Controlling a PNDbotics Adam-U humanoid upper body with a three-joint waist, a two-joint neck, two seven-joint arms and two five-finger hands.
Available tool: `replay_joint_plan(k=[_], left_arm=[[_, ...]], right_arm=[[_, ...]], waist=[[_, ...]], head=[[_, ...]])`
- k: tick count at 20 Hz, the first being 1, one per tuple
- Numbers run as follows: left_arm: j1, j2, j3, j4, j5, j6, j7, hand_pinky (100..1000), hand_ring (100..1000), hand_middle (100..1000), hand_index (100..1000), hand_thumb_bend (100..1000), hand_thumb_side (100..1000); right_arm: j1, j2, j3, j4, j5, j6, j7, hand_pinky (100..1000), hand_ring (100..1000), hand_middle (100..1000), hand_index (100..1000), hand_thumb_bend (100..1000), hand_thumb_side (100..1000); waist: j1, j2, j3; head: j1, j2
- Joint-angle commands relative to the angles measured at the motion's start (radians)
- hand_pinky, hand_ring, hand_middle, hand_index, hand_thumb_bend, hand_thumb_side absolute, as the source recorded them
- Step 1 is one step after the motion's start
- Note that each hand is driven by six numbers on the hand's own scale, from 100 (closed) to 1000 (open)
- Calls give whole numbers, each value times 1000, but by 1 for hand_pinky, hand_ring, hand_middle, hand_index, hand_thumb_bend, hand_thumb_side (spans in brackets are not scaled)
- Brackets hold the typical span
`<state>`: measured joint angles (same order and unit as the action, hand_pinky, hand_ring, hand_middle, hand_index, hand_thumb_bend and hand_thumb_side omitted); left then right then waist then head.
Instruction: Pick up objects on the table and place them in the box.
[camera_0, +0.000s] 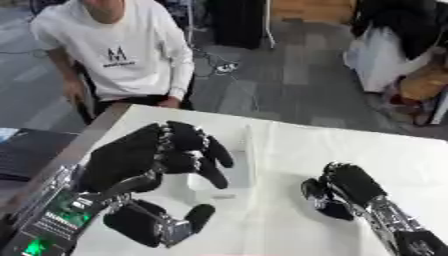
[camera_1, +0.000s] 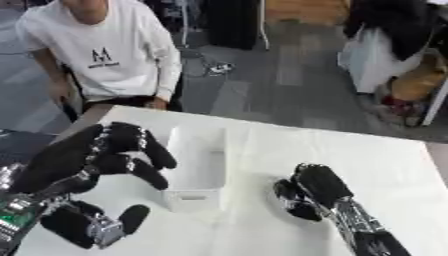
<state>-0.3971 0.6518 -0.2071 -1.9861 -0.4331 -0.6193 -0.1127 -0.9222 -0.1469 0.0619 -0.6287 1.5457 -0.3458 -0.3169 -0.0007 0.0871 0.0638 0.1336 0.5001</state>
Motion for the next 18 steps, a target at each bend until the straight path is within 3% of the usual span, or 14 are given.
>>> replay_joint_plan(k=[1,4,9,13,18], left_arm=[[-12,8,5,-14,7,0,-3,541,501,652,662,183,614],[-12,8,5,-14,7,0,-3,541,500,652,662,182,615],[-13,8,5,-14,8,-1,-4,542,500,653,662,181,615],[-12,7,4,-14,7,-3,-5,542,501,653,662,180,616],[-9,5,4,-14,7,-3,-7,542,501,653,662,179,617]], right_arm=[[-14,-7,-6,-9,-10,-2,-24,100,136,178,256,100,661],[-13,-7,-6,-7,-13,-8,-33,100,100,107,200,100,729],[-14,-6,-7,-15,-59,-55,-71,100,100,100,124,100,500],[-9,-3,-12,-55,-173,-151,-115,100,100,100,120,100,483],[-26,-7,5,-134,-303,-220,-99,100,100,100,119,100,477]], waist=[[2,-13,1],[3,-13,0],[6,-13,-3],[9,-13,-7],[12,-16,-11]], head=[[5,-14],[3,-14],[4,-12],[3,-11],[-1,-10]])
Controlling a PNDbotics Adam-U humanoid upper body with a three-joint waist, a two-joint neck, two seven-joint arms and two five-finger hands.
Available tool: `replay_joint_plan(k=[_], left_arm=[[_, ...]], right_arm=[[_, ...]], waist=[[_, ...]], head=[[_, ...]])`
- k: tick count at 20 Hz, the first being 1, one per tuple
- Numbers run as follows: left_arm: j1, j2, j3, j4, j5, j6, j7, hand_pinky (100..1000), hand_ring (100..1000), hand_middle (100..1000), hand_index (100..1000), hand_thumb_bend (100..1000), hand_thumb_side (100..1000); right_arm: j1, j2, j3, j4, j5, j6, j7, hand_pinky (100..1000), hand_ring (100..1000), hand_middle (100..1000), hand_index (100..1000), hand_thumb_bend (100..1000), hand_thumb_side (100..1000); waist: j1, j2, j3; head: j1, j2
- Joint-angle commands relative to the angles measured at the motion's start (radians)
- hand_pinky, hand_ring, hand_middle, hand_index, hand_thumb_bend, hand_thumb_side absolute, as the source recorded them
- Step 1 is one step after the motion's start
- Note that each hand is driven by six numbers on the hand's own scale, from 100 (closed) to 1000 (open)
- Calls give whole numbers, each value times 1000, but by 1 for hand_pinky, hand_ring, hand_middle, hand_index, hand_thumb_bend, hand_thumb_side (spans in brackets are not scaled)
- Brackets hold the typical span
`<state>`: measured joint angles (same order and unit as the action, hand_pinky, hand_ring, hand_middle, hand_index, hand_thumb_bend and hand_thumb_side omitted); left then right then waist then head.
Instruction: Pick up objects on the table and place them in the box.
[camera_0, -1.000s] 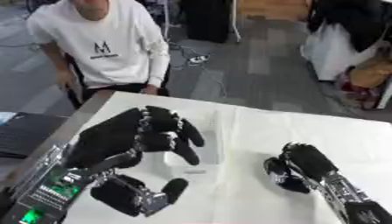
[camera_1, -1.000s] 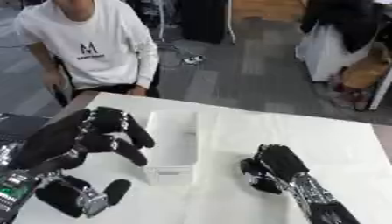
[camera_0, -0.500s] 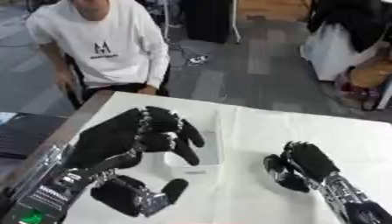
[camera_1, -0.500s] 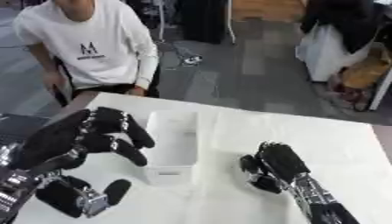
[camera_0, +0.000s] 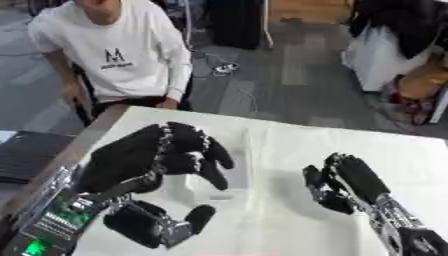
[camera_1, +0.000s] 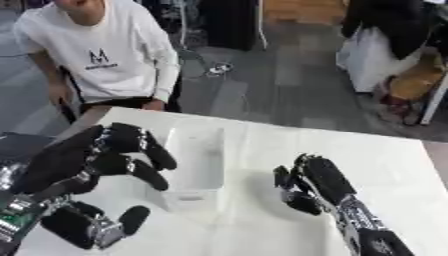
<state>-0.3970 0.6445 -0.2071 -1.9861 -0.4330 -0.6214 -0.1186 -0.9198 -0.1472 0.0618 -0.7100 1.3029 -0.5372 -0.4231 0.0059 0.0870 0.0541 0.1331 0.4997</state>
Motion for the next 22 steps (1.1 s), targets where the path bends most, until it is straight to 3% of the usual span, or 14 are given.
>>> replay_joint_plan(k=[1,10,22], left_arm=[[-9,12,4,-14,7,-1,-1,542,501,653,662,179,617],[-7,10,2,-14,10,-1,-4,543,501,653,662,178,618],[-18,4,-3,-14,16,-4,-11,543,501,650,662,178,617]], right_arm=[[-34,-6,10,-67,-88,-36,17,100,100,100,119,100,476],[-77,-16,44,-129,-324,-76,146,100,100,100,118,100,474],[-135,15,83,-123,-454,-145,295,100,100,100,120,100,478]], waist=[[6,-17,-2],[9,-23,-2],[13,-22,-1]], head=[[-1,-9],[2,-1],[3,22]])
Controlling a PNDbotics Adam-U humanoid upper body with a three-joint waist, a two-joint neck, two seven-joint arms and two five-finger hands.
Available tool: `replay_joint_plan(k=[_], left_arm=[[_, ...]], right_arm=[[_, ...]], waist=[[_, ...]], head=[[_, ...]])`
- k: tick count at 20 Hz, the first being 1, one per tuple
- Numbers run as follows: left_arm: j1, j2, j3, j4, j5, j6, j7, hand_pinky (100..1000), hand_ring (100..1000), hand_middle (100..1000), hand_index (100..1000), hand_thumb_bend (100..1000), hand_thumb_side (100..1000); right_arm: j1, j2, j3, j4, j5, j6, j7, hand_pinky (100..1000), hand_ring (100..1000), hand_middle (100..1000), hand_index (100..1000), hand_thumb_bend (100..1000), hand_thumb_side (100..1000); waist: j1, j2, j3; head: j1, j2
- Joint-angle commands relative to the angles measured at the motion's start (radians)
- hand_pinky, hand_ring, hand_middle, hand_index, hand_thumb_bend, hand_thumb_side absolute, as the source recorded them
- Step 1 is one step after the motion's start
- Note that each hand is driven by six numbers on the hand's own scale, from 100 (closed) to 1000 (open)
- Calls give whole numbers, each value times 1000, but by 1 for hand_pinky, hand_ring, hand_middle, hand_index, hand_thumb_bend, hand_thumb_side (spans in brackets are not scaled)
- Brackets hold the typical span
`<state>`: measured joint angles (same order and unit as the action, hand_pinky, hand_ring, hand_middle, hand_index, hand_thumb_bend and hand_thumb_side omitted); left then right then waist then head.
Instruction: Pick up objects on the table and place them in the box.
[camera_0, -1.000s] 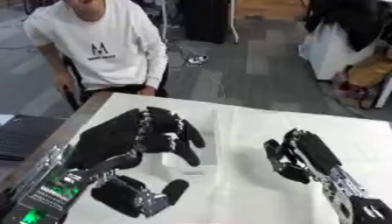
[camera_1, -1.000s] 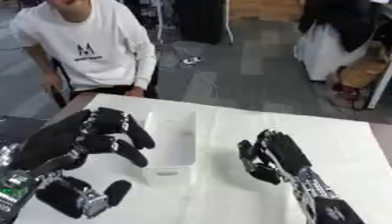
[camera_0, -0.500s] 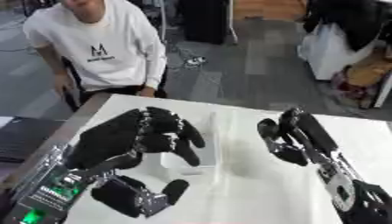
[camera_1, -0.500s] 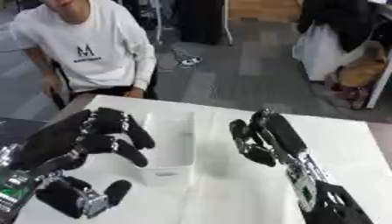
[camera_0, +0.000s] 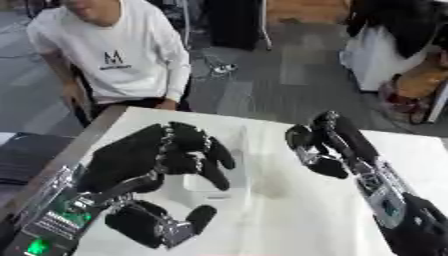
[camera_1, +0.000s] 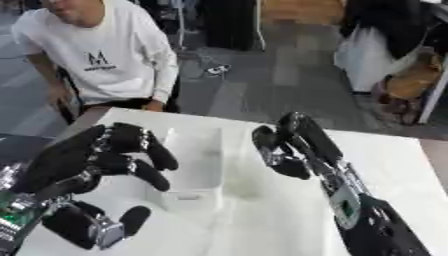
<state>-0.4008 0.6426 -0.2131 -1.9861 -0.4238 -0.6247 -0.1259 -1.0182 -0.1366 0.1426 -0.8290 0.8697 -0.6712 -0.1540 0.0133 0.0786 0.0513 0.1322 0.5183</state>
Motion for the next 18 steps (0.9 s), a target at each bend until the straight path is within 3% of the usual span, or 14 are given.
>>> replay_joint_plan(k=[1,18], left_arm=[[-15,5,3,-14,8,0,-4,543,501,650,662,178,617],[-38,-4,-7,-14,20,-5,-19,542,500,649,662,178,615]], right_arm=[[-41,8,2,0,-26,-14,36,100,100,100,120,100,478],[-96,65,8,79,-43,-74,150,100,100,100,123,100,484]], waist=[[5,-13,3],[-8,-3,44]], head=[[4,5],[12,13]])
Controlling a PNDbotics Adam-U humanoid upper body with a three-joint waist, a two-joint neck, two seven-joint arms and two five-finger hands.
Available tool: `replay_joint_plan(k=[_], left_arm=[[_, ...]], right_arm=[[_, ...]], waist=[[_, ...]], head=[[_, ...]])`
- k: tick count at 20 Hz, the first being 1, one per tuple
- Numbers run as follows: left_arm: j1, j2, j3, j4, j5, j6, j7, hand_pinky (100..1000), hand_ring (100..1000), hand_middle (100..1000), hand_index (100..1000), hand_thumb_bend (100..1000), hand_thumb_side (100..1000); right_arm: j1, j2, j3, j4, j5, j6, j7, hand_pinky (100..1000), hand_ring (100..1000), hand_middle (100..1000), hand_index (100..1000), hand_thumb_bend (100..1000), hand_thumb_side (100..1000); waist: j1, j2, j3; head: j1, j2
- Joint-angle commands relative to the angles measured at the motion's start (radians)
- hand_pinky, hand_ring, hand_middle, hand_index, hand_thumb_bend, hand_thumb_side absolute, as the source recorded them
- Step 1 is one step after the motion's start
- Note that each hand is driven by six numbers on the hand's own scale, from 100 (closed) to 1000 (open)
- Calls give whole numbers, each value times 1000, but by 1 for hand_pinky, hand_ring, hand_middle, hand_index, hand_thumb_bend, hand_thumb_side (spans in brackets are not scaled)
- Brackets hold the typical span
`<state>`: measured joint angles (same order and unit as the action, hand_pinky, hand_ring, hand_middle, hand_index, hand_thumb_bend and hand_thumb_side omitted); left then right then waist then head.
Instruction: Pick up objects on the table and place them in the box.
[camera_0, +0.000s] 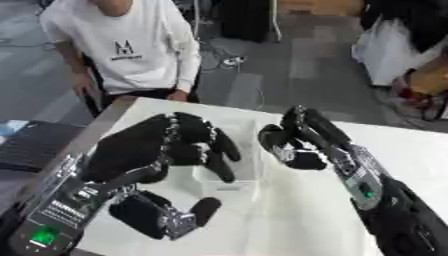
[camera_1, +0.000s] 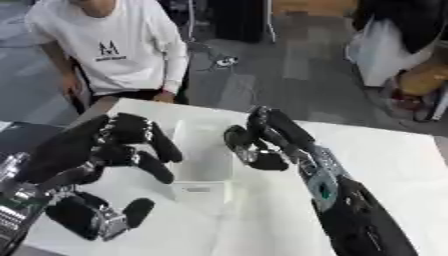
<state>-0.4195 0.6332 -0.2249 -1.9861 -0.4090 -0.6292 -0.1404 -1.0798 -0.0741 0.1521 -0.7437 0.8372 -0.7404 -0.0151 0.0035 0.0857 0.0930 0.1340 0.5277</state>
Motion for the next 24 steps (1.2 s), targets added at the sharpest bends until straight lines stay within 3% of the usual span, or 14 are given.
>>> replay_joint_plan(k=[1,10,20,22,23,24], left_arm=[[-22,6,5,-14,6,-1,-6,542,500,649,662,178,616],[-52,2,-3,-14,13,-8,-13,543,501,649,662,179,613],[-71,6,-6,-14,18,-13,-20,542,498,648,663,177,614],[-73,5,-7,-14,19,-13,-22,541,498,647,663,176,614],[-74,5,-7,-14,20,-14,-23,541,498,647,663,176,614],[-74,5,-7,-14,20,-14,-24,541,497,647,663,176,614]], right_arm=[[-37,5,-1,-3,-12,-7,15,100,100,100,123,100,484],[-63,17,-11,16,-10,-10,29,100,100,100,125,100,493],[-80,0,-39,45,62,9,-24,100,100,100,130,100,521],[-82,-5,-46,52,86,12,-46,100,100,100,139,100,567],[-83,-8,-49,55,98,14,-58,100,100,100,167,100,647],[-84,-11,-51,57,111,17,-70,100,100,140,319,100,772]], waist=[[0,-9,6],[-14,8,53],[-37,26,94],[-41,29,97],[-42,31,99],[-43,32,100]], head=[[10,2],[15,-19],[22,-39],[23,-41],[23,-42],[23,-42]])
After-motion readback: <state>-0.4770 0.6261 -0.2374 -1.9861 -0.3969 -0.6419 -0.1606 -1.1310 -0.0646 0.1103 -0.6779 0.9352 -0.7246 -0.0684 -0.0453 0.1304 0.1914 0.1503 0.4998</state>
